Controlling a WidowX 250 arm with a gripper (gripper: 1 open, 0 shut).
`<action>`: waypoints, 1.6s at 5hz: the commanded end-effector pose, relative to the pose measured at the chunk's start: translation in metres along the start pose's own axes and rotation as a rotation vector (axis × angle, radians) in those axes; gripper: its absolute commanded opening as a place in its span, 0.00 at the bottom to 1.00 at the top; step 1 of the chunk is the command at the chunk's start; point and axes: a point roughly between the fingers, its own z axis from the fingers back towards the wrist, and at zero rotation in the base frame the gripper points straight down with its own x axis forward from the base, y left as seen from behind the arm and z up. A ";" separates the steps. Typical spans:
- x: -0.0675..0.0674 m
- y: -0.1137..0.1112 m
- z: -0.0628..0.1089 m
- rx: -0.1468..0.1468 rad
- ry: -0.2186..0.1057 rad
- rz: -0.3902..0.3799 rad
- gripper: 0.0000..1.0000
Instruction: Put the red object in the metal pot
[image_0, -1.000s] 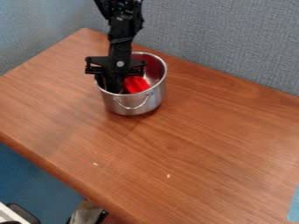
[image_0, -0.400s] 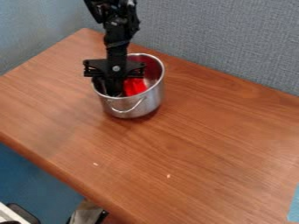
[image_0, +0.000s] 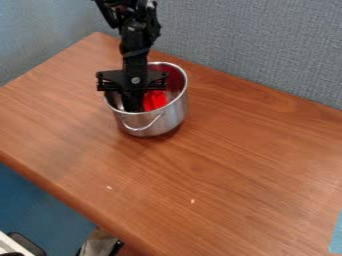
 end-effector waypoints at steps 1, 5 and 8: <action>-0.003 0.006 -0.008 0.045 -0.012 -0.022 0.00; 0.023 0.029 0.033 0.117 -0.026 0.033 0.00; 0.044 0.035 0.026 0.191 -0.013 0.020 0.00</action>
